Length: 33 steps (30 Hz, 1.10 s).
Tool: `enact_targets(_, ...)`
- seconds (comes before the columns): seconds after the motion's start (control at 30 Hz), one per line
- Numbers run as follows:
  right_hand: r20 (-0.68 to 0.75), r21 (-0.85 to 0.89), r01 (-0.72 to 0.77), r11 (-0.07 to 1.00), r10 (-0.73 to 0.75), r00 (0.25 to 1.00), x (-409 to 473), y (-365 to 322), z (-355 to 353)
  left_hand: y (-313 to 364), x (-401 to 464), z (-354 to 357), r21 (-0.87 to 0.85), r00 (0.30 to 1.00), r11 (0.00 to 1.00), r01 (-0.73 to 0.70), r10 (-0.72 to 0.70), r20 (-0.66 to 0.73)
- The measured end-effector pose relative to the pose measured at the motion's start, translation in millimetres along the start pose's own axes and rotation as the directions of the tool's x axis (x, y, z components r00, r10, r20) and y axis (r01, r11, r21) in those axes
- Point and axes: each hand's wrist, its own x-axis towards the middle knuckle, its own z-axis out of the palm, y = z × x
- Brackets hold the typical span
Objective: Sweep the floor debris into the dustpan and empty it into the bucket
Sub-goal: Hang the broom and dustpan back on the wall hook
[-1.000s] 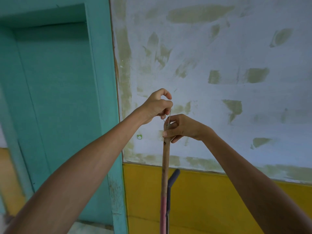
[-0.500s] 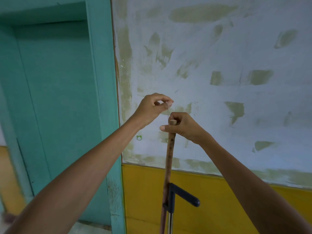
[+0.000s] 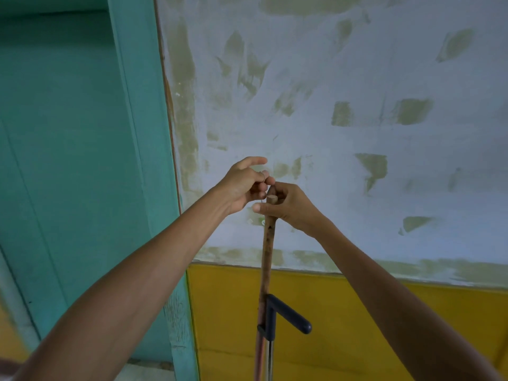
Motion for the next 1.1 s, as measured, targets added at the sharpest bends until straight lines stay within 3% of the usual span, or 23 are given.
enact_targets(0.17, -0.145, -0.031, 0.012, 0.999, -0.016, 0.989, -9.6, 32.8, 16.3, -28.5, 5.8, -7.8, 0.07, 0.989, 0.996, 0.056, -0.065, 0.131)
enact_targets(0.27, -0.193, -0.022, 0.005, 1.0, -0.01, 0.981, -14.2, 54.8, 30.2, -45.1, 8.3, -13.8, 0.104, 0.983, 0.99, 0.1, -0.115, 0.143)
enact_targets(0.53, -0.235, -0.066, -0.103, 0.992, 0.085, 0.968, -5.8, 120.1, 52.2, -94.3, 34.0, -31.5, -0.007, 0.986, 0.987, 0.161, -0.161, 0.037)
enact_targets(0.8, -0.166, -0.001, -0.155, 0.988, 0.153, 0.974, 33.2, 193.2, 48.3, -149.4, 102.6, -35.3, 0.064, 0.975, 0.978, 0.197, -0.189, -0.118)
enact_targets(1.03, -0.102, 0.197, -0.311, 0.93, 0.335, 0.937, 62.7, 243.9, 35.3, -193.3, 154.1, -44.6, 0.142, 0.967, 0.966, 0.215, -0.19, -0.171)
enact_targets(1.1, -0.148, 0.165, -0.331, 0.929, 0.355, 0.923, 66.3, 259.0, 35.4, -208.6, 165.2, -50.9, 0.172, 0.974, 0.965, 0.197, -0.172, -0.147)
